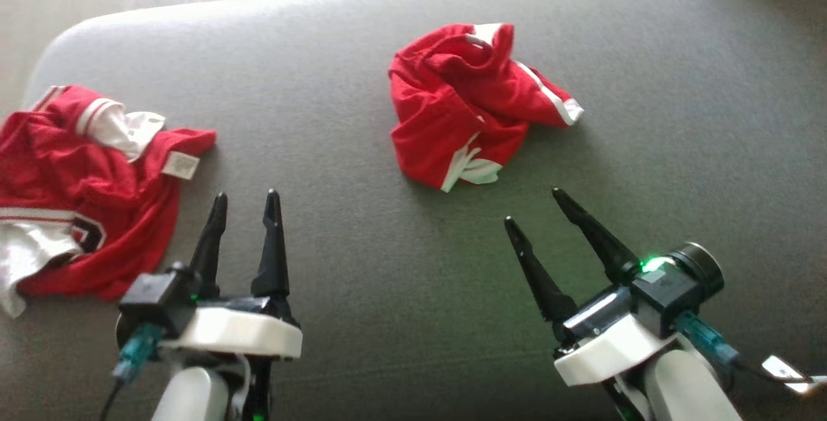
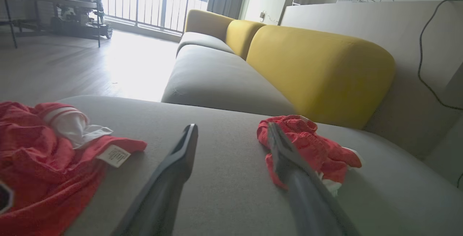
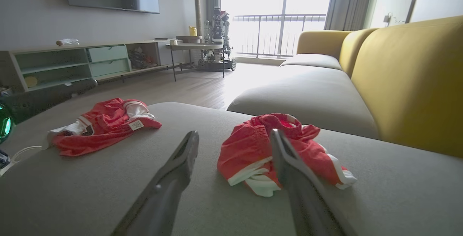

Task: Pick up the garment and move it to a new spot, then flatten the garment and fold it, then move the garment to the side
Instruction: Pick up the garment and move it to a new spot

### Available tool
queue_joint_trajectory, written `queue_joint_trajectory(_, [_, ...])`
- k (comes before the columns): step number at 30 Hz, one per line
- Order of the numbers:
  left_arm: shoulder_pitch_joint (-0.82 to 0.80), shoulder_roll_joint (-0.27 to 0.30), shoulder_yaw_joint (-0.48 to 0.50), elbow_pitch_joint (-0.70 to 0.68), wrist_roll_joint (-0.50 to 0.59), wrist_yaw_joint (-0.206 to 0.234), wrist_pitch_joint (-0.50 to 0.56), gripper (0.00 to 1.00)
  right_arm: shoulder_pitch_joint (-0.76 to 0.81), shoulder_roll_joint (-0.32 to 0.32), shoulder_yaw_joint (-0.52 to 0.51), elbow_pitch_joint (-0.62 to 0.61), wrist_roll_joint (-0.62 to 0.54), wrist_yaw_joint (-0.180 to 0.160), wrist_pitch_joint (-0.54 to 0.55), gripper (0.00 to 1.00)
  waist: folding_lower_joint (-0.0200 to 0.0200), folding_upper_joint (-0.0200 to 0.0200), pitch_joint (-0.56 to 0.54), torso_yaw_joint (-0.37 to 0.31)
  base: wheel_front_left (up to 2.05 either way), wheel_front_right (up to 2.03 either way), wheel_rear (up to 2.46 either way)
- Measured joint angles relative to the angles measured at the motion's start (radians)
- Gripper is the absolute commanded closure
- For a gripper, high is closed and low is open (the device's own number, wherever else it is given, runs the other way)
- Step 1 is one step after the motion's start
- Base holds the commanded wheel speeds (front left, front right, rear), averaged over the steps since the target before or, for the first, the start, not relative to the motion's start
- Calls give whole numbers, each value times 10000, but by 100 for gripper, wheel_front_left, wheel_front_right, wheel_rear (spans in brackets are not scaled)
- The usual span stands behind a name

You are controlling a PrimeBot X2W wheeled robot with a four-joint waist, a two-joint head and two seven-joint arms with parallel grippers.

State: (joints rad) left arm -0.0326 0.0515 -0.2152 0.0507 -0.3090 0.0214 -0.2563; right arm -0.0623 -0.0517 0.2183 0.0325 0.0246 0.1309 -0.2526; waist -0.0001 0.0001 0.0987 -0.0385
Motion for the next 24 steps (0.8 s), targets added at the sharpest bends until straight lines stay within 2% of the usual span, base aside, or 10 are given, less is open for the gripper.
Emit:
queue_joint_trajectory(1, [0, 0, 0, 0, 0, 0, 0, 0, 0, 0, 0, 0, 0, 0, 0, 0, 0, 0, 0, 0, 0, 0, 0])
queue_joint_trajectory(2, [278, -2, -4, -192, 232, 245, -2, 0, 95, 13, -236, 2, -75, 0, 0, 0, 0, 0, -101, 151, 0, 0, 0])
queue_joint_trajectory(7, [1018, 0, 54, -529, 493, 683, -2, 0, 424, 12, -1262, 19, -159, 0, 0, 0, 0, 0, -362, 351, 0, 0, 0])
queue_joint_trajectory(15, [1897, 8, 341, -848, 782, 953, -2, 0, 1338, 40, -2378, 123, -17, 0, 0, 0, 0, 0, -827, 413, 0, 0, 0])
queue_joint_trajectory(24, [2173, 12, 510, -995, 1210, 1106, -2, 0, 1445, 86, -2424, 159, 33, 0, 0, 0, 0, 0, -920, 223, 0, 0, 0])
